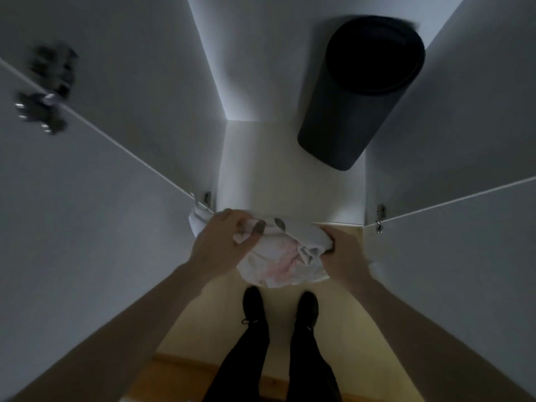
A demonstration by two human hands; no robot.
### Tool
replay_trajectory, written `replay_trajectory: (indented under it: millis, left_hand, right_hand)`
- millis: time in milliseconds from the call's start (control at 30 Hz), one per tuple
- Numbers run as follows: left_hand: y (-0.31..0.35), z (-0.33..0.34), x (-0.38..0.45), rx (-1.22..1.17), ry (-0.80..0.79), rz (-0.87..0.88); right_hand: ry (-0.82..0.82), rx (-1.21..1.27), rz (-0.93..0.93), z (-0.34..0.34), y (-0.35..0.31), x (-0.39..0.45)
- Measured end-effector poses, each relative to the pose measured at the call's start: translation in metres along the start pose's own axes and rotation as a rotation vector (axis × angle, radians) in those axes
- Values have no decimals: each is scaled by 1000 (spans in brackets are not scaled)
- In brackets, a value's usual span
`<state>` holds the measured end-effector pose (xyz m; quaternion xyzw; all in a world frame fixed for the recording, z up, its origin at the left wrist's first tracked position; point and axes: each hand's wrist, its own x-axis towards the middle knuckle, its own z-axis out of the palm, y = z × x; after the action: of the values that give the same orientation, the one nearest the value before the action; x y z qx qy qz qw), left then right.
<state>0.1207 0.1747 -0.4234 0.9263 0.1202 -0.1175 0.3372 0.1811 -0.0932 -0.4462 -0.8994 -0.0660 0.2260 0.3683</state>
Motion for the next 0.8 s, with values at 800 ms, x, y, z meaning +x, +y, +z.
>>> replay_trajectory:
  millis: [800]
  left_hand:
    - [134,-71,-153,146,146,235]
  right_hand:
    - [-483,-300,-188,-167,-88,-139]
